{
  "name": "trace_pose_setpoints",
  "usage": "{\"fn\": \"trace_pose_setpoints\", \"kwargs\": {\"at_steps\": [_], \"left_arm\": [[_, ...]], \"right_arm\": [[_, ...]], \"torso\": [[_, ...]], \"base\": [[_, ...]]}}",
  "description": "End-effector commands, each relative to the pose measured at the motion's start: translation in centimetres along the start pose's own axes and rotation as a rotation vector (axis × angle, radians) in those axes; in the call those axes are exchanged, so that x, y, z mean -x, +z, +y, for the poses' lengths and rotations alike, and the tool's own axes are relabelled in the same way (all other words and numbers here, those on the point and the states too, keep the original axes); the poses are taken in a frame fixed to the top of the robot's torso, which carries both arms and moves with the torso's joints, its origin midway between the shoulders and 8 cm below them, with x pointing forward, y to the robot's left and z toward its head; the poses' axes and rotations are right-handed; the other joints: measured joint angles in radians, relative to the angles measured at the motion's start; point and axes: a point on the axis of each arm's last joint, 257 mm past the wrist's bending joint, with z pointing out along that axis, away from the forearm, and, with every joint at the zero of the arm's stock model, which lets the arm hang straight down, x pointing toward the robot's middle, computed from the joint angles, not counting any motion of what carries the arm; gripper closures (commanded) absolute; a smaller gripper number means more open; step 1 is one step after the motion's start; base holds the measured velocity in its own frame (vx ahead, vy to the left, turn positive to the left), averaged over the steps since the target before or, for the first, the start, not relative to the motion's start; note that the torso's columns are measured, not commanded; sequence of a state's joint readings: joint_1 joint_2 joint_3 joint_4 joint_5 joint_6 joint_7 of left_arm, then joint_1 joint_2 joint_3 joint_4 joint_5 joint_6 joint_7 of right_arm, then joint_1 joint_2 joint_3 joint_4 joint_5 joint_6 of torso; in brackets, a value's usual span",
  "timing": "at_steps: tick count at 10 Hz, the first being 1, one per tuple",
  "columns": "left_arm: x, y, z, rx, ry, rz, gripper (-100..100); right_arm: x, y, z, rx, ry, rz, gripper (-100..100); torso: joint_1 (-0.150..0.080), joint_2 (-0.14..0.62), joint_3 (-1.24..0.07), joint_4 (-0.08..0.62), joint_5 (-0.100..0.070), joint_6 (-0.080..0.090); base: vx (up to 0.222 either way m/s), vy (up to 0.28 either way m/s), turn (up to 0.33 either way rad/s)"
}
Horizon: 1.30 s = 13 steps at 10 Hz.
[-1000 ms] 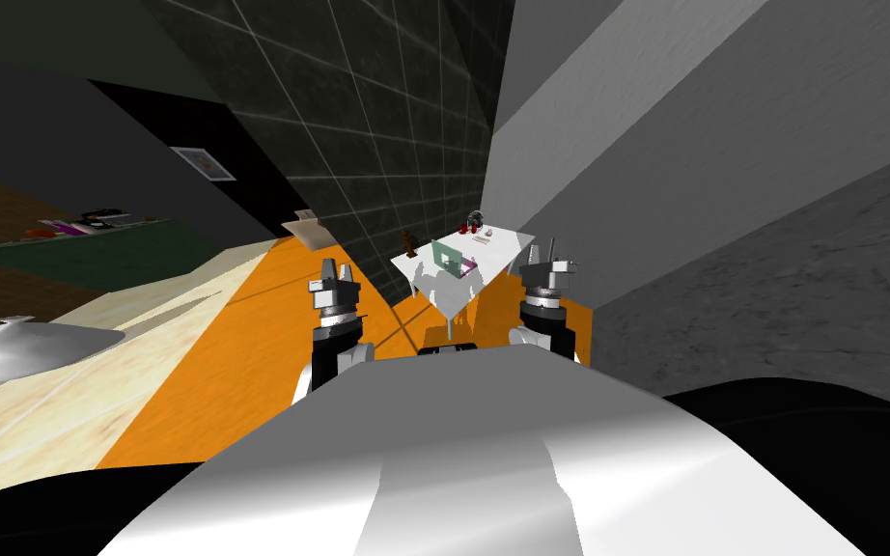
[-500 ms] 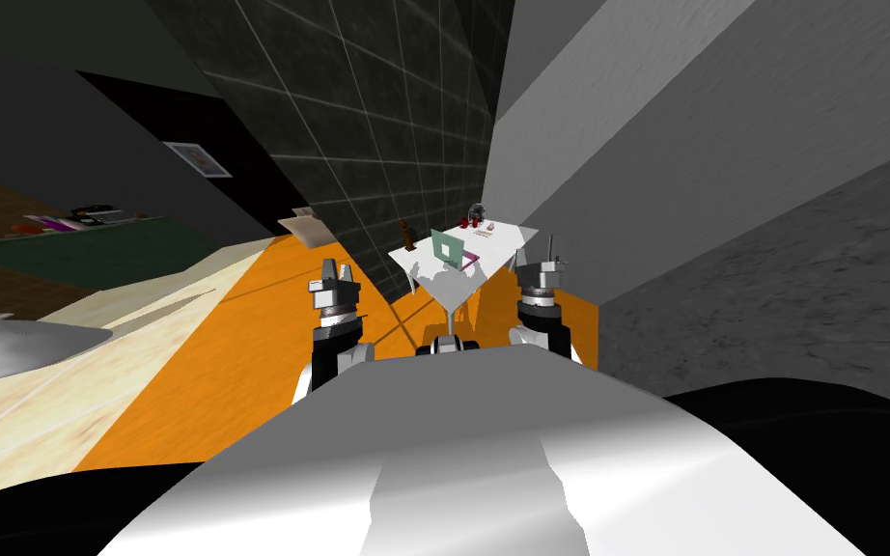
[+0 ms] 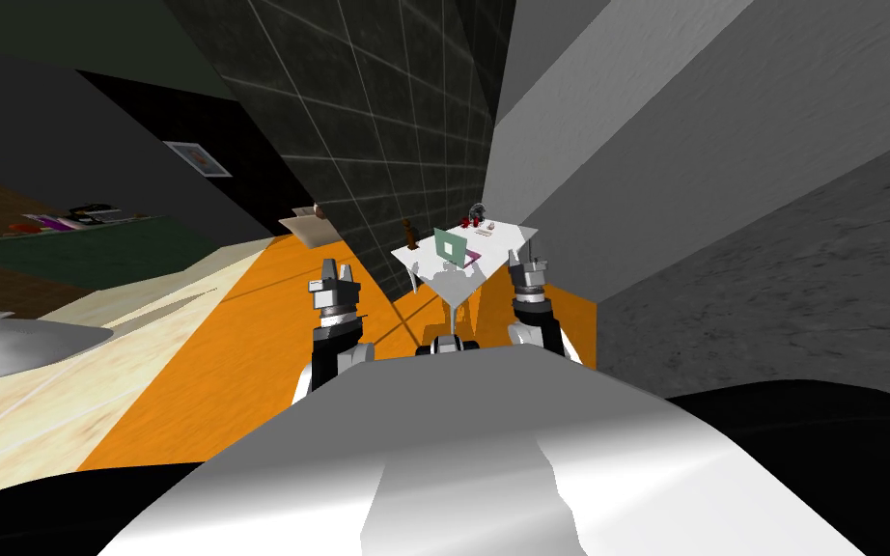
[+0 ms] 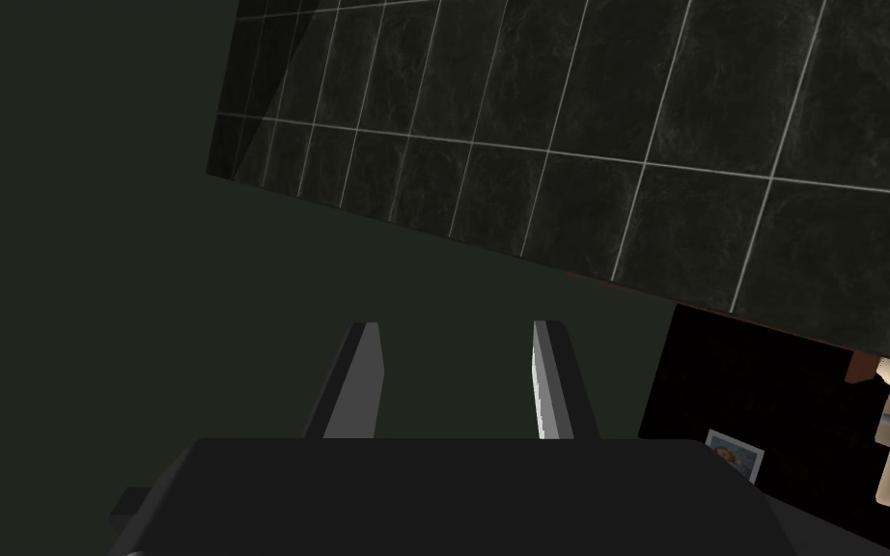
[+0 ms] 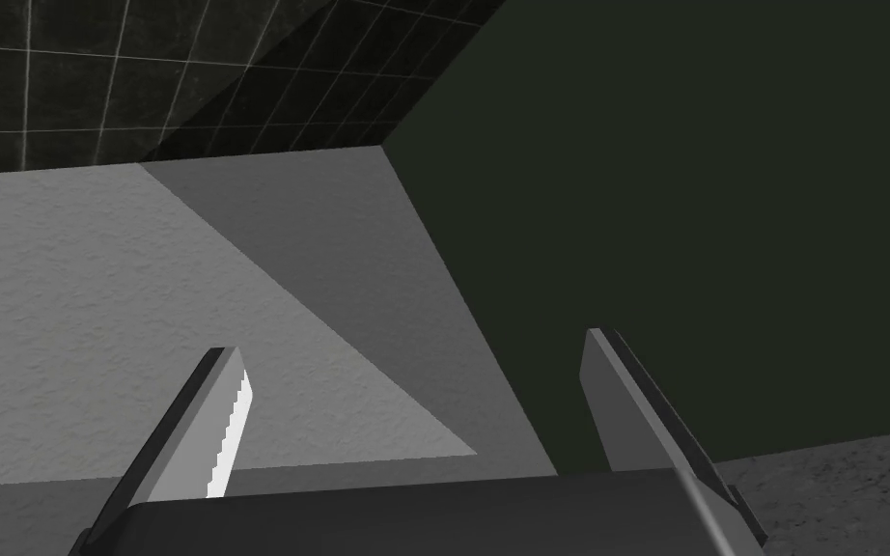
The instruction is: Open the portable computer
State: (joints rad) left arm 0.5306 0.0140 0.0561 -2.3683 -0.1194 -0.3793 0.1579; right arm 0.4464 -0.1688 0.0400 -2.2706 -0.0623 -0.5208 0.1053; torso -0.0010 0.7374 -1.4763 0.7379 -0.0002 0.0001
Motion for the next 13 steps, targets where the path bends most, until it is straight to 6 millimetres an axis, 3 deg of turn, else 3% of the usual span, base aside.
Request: {"fn": "trace_pose_setpoints", "kwargs": {"at_steps": [1,7,13], "left_arm": [[0.0,0.0,0.0,0.000,0.000,0.000,0],[0.0,0.0,0.0,0.000,0.000,0.000,0],[0.0,0.0,0.0,0.000,0.000,0.000,0]], "right_arm": [[-1.3,0.4,-1.1,0.007,-0.094,0.058,-100],[-3.0,1.0,-3.0,0.025,-0.262,0.140,-100],[-5.1,1.6,-6.3,0.052,-0.491,0.256,-100]], "torso": [[0.000,0.000,0.000,0.000,0.000,0.000],[0.001,0.001,0.000,0.000,0.000,0.000],[0.000,0.000,0.000,0.000,0.000,0.000]], "base": [[-0.055,0.060,-0.014],[-0.040,0.050,-0.007],[-0.029,0.057,-0.009]]}}
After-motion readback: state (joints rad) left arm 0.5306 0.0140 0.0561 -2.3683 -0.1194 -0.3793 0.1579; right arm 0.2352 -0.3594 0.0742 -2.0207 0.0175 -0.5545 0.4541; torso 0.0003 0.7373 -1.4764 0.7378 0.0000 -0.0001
